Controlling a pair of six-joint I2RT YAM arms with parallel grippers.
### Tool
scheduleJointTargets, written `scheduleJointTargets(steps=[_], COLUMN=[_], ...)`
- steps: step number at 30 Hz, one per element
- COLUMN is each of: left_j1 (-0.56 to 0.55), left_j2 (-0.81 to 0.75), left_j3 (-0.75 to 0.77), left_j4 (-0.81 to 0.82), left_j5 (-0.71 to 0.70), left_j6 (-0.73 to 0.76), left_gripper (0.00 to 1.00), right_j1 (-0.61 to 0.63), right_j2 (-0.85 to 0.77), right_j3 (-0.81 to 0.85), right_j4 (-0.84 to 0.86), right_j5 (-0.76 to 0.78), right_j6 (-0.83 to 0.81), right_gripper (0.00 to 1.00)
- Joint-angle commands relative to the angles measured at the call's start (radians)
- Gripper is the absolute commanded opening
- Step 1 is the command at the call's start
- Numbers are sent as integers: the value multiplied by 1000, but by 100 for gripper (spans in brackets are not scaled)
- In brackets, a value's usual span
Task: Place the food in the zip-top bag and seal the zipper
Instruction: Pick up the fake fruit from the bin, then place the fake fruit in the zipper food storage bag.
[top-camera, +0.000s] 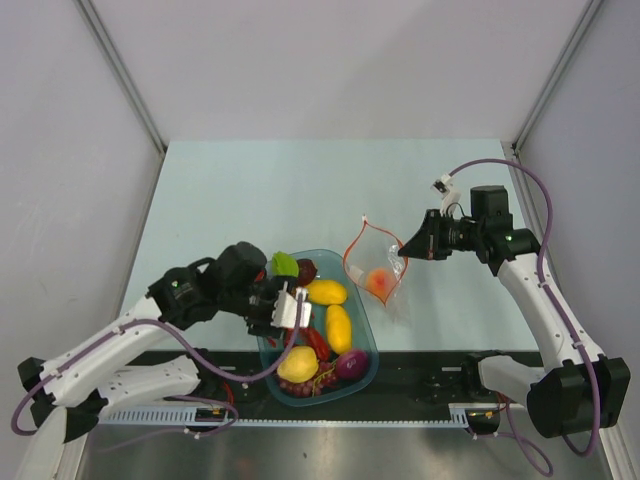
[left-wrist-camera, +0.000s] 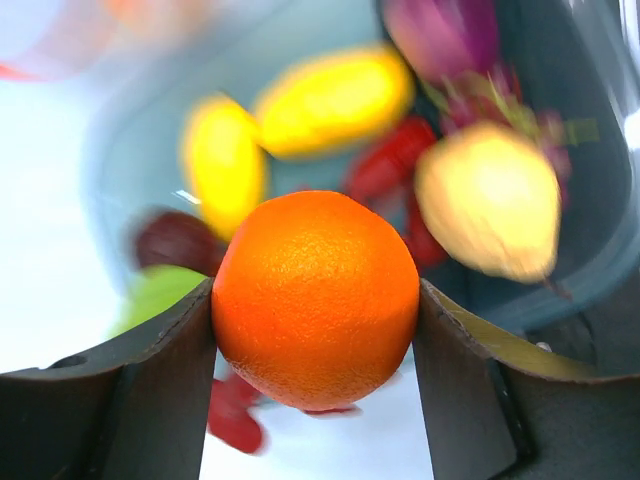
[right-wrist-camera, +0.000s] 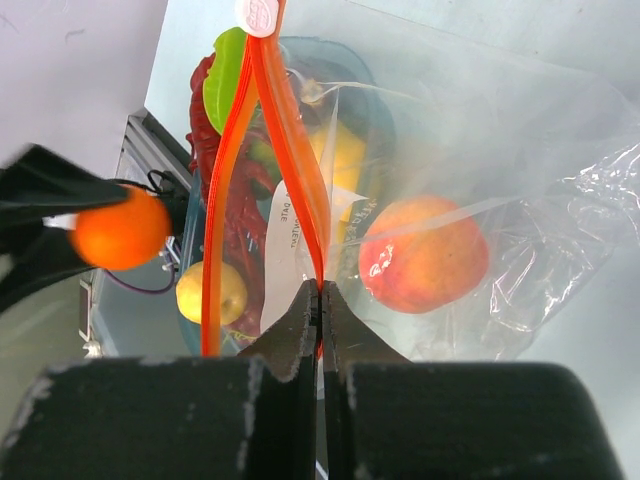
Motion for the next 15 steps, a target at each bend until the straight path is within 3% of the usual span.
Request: scheduleJointTargets(steps=[1,8,12,15], left_j1=[-5,-34,-54,-54], left_j2=[116,463,638,692], left_j3=[215,453,567,567], left_j4=[174,476,472,476], left_j5=[58,-18,-78,-115], left_j6=[-146,-345,-370,-367], left_gripper=[49,54,54,59], right_j1=[9,19,19,8], right_j2=[-17,-10,-17,-27], right_j3=[20,28,50,69], right_j4=[6,20,8,1], right_j5=[-5,-8,-9,-29], right_j6=[-8,0,-11,-9], right_gripper=[0,0,0,0])
